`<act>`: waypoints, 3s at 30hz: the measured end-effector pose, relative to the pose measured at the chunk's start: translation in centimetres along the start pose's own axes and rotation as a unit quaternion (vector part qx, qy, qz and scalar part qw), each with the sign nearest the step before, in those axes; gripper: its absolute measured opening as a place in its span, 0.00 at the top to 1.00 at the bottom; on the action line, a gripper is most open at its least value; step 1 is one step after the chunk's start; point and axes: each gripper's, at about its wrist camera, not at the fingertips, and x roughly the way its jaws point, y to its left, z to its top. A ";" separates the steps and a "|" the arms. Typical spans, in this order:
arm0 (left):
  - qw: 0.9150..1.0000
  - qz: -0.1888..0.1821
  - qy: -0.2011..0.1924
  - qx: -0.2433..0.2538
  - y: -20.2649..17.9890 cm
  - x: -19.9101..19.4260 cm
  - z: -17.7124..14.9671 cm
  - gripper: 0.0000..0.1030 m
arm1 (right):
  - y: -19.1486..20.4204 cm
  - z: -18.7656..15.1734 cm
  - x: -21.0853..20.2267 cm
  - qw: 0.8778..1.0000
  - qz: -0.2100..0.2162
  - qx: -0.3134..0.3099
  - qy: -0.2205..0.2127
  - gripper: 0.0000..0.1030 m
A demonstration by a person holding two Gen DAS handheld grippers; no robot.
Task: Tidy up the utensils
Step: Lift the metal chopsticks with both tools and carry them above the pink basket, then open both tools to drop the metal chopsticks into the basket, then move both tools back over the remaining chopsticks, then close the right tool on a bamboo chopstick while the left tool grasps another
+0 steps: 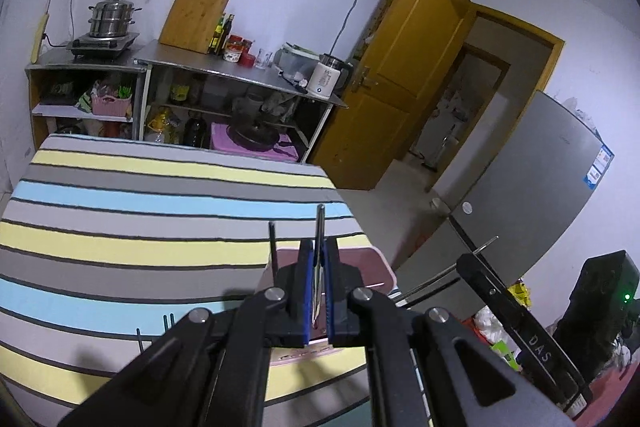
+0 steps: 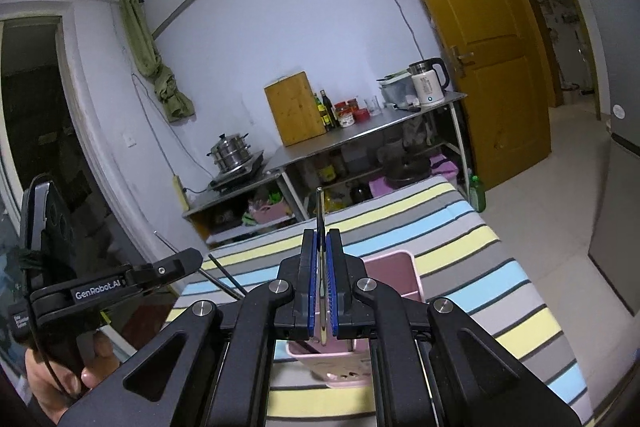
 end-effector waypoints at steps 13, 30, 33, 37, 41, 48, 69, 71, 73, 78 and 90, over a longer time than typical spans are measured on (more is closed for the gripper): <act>0.999 0.017 0.045 0.005 0.9 3.4 -2.5 0.95 | -0.5 -2.8 3.2 0.998 -0.019 -0.032 0.049 0.95; 1.000 0.005 -0.005 0.023 1.1 -1.9 -2.0 0.91 | 0.0 -2.3 0.0 0.999 -0.012 -0.042 0.029 0.85; 0.999 0.004 -0.028 0.034 1.2 -4.2 -2.4 0.91 | 0.8 -2.5 -1.4 0.999 -0.008 -0.047 0.020 0.84; 0.998 0.022 -0.041 0.038 2.5 -6.1 -3.6 0.91 | 1.3 -3.5 -2.5 0.998 0.003 -0.050 0.025 0.84; 0.998 0.047 -0.032 0.030 4.4 -6.6 -5.7 0.91 | 1.6 -5.8 -2.9 0.997 0.015 -0.052 0.050 0.84; 0.996 0.086 0.015 -0.007 8.6 -6.0 -10.7 0.91 | 1.8 -10.7 -2.2 0.992 0.030 -0.047 0.110 0.84; 0.984 0.135 0.103 -0.051 14.0 -0.8 -16.5 0.86 | 3.2 -17.5 1.2 0.974 0.050 -0.052 0.215 0.84; 0.983 0.141 0.105 -0.051 14.5 0.0 -16.1 0.86 | 3.4 -17.8 1.6 0.973 0.052 -0.053 0.220 0.84; 0.983 0.143 0.107 -0.055 15.0 0.7 -15.8 0.85 | 3.5 -17.9 1.9 0.972 0.054 -0.054 0.223 0.84; 0.980 0.151 0.113 -0.056 15.8 2.5 -15.3 0.85 | 3.6 -18.0 2.7 0.970 0.056 -0.057 0.229 0.85; 0.978 0.174 0.114 -0.007 15.4 3.6 -15.1 0.86 | 4.2 -18.2 4.3 0.967 0.062 -0.059 0.239 0.85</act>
